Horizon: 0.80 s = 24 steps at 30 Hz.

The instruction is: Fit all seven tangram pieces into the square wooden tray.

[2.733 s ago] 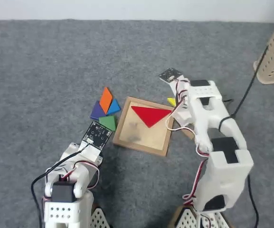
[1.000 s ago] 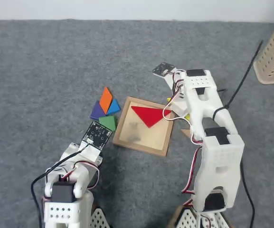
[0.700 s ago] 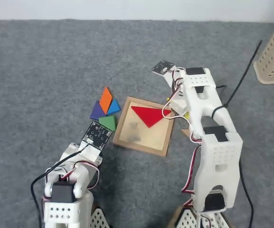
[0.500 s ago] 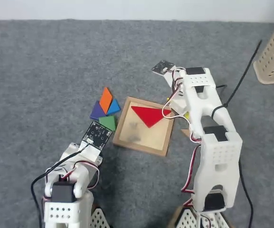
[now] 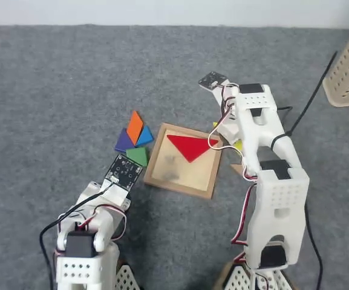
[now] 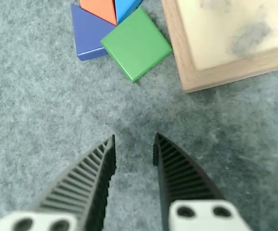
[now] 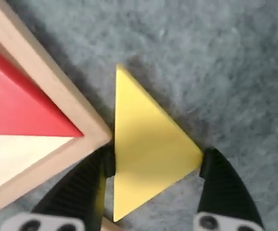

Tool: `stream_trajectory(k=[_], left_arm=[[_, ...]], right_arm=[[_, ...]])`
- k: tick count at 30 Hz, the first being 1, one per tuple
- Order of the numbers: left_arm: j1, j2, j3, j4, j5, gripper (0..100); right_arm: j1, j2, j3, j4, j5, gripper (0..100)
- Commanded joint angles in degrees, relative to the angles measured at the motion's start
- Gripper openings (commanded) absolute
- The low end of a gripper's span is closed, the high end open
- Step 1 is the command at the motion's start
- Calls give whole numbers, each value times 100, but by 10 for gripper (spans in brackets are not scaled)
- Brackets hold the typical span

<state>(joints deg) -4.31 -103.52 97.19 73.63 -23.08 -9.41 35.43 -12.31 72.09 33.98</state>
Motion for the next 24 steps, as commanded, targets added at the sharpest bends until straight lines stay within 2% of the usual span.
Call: stream_trajectory(k=[1, 18, 24], left_arm=[[-26, -123, -66, -9, 62, 119], [-26, -123, -66, -9, 62, 119], [-26, -123, -66, -9, 62, 119]], right_arm=[[57, -418, -211, 242, -158, 166], [13, -1147, -211, 541, -264, 173], [-4, -804, -229, 497, -220, 277]])
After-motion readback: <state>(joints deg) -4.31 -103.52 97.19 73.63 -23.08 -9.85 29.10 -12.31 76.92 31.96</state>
